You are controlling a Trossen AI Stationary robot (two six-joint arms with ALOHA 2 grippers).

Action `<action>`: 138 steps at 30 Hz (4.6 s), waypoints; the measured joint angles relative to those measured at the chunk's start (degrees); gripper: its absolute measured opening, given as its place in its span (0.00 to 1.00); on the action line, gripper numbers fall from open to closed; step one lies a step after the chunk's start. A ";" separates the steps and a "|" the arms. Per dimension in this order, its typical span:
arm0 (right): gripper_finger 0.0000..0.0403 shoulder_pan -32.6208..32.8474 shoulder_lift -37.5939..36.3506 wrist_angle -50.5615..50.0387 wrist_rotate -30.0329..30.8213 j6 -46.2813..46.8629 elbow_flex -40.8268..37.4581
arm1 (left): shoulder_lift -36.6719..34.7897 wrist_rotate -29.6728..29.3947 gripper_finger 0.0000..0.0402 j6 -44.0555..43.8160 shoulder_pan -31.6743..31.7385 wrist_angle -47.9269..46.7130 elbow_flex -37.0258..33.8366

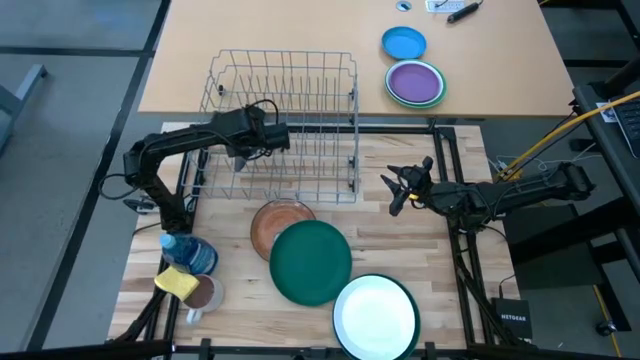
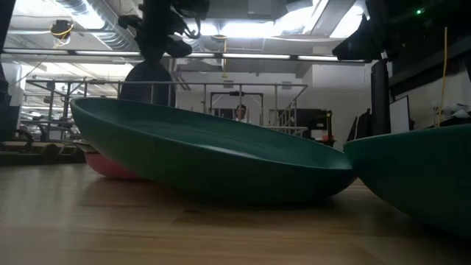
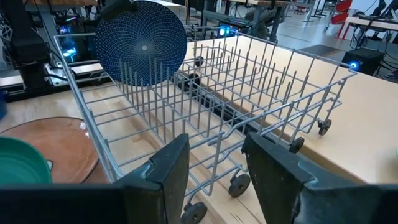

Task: Sort dishes
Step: Put the blue plate on the dish rack, then put the top green plate on the dish rack

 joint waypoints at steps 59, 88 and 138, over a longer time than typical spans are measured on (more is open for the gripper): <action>0.41 0.02 -0.01 -2.96 -0.35 0.40 0.00 | -0.26 17.33 0.40 10.72 -5.88 1.62 14.68; 0.41 0.02 1.26 -15.56 -27.54 30.49 -0.04 | 3.37 27.69 0.40 13.90 -30.91 27.45 14.86; 0.41 0.02 46.51 26.88 -46.88 44.04 0.02 | 24.24 23.06 0.40 4.34 -49.61 29.07 14.84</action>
